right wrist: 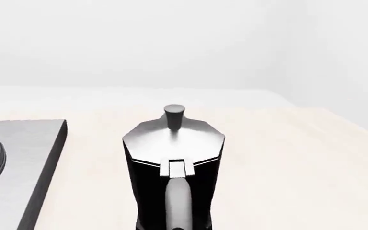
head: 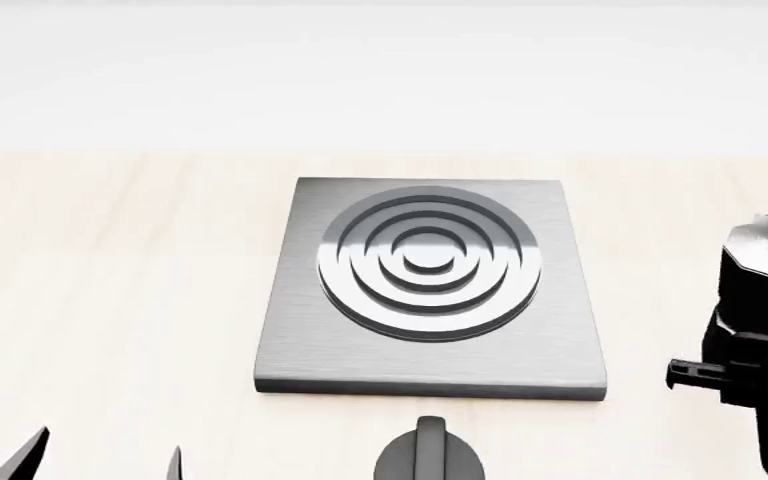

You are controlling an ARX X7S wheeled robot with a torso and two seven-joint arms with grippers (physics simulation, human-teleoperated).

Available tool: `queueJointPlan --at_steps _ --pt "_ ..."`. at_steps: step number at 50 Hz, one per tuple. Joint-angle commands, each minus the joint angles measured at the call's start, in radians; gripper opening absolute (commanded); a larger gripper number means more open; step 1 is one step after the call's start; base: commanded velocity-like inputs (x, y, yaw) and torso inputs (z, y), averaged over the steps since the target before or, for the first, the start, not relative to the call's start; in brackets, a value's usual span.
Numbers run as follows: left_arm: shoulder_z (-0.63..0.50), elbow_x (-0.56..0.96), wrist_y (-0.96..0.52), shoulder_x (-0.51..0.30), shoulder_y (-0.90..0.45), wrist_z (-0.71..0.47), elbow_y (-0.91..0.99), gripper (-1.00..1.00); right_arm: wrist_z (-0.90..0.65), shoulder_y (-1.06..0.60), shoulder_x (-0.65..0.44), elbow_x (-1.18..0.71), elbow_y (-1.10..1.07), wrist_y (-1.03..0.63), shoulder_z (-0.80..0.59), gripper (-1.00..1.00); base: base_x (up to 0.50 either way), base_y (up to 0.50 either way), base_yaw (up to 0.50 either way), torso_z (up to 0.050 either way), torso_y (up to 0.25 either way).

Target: Put the moka pot on the stove.

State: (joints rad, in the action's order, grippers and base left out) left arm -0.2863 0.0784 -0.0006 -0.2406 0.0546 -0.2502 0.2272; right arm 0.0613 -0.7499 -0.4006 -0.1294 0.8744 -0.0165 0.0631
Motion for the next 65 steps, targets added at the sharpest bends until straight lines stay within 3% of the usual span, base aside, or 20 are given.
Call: queueJointPlan --at_steps 1,17,33,45,56,65 --pt "0.005 0.014 0.012 0.001 0.005 0.004 -0.002 1.00 -0.092 -0.001 0.028 0.135 -0.306 -0.092 -0.073 -1.00 0.00 0.00 0.00 0.000 0.000" --pt "0.002 0.021 0.024 -0.005 0.008 -0.004 -0.002 1.00 -0.049 -0.062 0.069 0.149 -0.443 -0.126 -0.142 -1.00 0.00 0.00 0.00 0.000 0.000" --pt "-0.002 0.025 0.014 -0.013 0.011 -0.014 0.018 1.00 -0.031 -0.153 0.125 0.126 -0.323 -0.031 -0.165 -1.00 0.00 0.00 0.00 0.000 0.000" --pt "-0.005 0.031 0.015 -0.017 0.008 -0.019 0.017 1.00 -0.024 -0.309 0.193 0.110 -0.065 0.100 -0.178 -1.00 0.00 0.00 0.00 0.000 0.001" --pt "-0.013 0.032 0.018 -0.018 0.003 -0.022 0.006 1.00 -0.019 -0.504 0.269 0.106 0.415 0.392 -0.189 -1.00 0.00 0.00 0.00 0.000 0.001" --pt "-0.013 0.036 0.016 -0.022 0.004 -0.028 0.008 1.00 -0.007 -0.506 0.308 0.095 0.434 0.395 -0.178 -1.00 0.00 0.00 0.00 0.000 0.001"
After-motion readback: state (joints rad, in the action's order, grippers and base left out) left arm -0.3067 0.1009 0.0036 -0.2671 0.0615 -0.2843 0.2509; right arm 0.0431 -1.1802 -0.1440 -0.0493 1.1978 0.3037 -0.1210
